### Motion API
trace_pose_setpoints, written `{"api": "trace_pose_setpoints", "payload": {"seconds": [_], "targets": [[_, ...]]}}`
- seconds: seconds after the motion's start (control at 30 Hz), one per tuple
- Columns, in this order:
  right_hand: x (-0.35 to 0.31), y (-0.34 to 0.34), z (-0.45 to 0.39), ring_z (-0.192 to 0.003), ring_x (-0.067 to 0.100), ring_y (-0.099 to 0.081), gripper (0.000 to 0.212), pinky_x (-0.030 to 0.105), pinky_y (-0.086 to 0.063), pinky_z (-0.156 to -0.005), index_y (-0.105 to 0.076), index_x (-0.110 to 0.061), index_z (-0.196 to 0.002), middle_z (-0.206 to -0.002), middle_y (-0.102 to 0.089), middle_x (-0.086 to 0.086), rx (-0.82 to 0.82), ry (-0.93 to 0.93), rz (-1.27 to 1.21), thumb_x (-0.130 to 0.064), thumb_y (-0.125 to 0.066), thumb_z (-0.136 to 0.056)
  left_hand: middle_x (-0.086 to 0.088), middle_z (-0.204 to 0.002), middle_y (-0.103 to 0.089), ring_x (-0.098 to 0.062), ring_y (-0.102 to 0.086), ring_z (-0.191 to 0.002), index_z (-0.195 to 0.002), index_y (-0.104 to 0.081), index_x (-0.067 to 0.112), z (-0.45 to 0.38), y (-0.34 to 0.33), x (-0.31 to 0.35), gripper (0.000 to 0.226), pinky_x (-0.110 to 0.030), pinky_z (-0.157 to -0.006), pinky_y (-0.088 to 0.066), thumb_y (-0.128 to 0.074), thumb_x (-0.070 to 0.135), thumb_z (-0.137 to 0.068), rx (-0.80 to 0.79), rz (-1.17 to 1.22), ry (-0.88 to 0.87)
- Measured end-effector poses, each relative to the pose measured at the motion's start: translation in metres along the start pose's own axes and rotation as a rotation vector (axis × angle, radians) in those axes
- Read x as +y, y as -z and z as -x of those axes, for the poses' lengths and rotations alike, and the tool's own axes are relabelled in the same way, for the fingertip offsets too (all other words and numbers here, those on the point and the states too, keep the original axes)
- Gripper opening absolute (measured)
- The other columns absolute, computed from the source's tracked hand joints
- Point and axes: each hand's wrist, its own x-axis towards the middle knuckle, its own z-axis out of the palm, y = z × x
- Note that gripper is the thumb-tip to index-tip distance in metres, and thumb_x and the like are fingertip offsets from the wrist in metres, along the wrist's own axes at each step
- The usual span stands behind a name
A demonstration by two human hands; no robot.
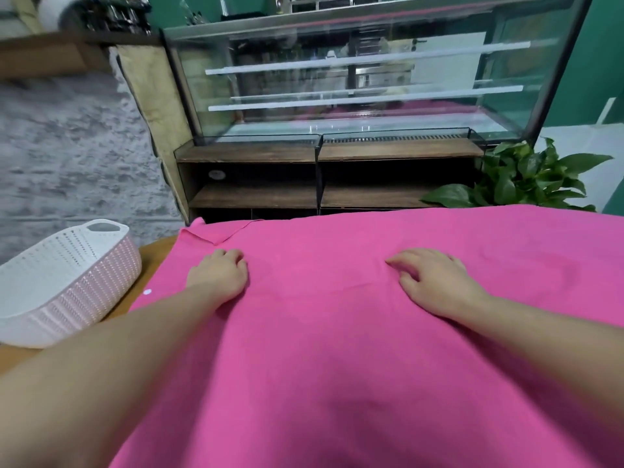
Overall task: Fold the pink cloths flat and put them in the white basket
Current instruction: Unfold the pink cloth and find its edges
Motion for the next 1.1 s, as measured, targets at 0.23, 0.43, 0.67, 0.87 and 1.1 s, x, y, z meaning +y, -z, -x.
{"api": "trace_pose_setpoints", "payload": {"seconds": [0.23, 0.43, 0.67, 0.87, 1.1], "targets": [[-0.043, -0.027, -0.025, -0.129, 0.011, -0.044, 0.038, 0.044, -0.029, -0.112, -0.054, -0.040, -0.128, -0.133, -0.053, -0.018, -0.011, 0.098, 0.052, -0.027, -0.045, -0.093, -0.008, -0.149, -0.042, -0.032, -0.041, -0.135, -0.142, -0.045, 0.024, -0.058, -0.003, -0.025, 0.045, -0.049, -0.110, -0.034, -0.032, 0.036, -0.101, 0.018, 0.038, 0.064], [-0.050, -0.042, -0.048, -0.116, 0.014, -0.051, 0.030, 0.039, -0.037, -0.101, -0.058, -0.038, -0.117, -0.120, -0.054, -0.014, 0.025, 0.098, -0.002, -0.027, -0.049, -0.091, -0.004, -0.165, -0.007, -0.037, -0.009, -0.149, -0.152, -0.028, 0.034, -0.117, -0.001, -0.059, 0.052, -0.058, -0.119, -0.007, -0.027, 0.043, -0.101, -0.063, 0.037, 0.302], [-0.051, -0.040, -0.047, -0.125, 0.014, -0.046, 0.038, 0.040, -0.036, -0.106, -0.052, -0.038, -0.130, -0.134, -0.050, -0.013, -0.093, 0.057, 0.039, -0.028, -0.043, -0.095, -0.003, -0.163, -0.020, -0.028, -0.012, -0.150, -0.152, -0.030, 0.035, -0.084, -0.008, -0.048, 0.051, -0.058, -0.119, -0.007, -0.027, 0.039, -0.101, -0.009, -0.044, 0.090], [-0.063, -0.025, -0.010, -0.141, 0.014, -0.034, 0.051, 0.049, -0.027, -0.115, -0.038, -0.040, -0.147, -0.151, -0.041, -0.014, -0.213, 0.067, 0.086, -0.028, -0.039, -0.097, -0.004, -0.157, -0.030, -0.028, -0.029, -0.144, -0.146, -0.042, 0.033, -0.009, -0.008, -0.018, 0.048, -0.056, -0.117, -0.020, -0.037, 0.041, -0.099, -0.066, 0.027, -0.085], [-0.061, -0.012, 0.079, -0.144, 0.016, -0.029, 0.049, 0.042, -0.022, -0.118, -0.040, -0.041, -0.147, -0.156, -0.035, -0.008, -0.145, 0.132, 0.098, -0.031, -0.039, -0.099, 0.002, -0.144, -0.046, -0.019, -0.041, -0.134, -0.128, -0.059, 0.034, 0.129, -0.011, 0.024, 0.035, -0.044, -0.114, -0.028, -0.049, 0.040, -0.095, 0.040, 0.175, -0.324]]}}
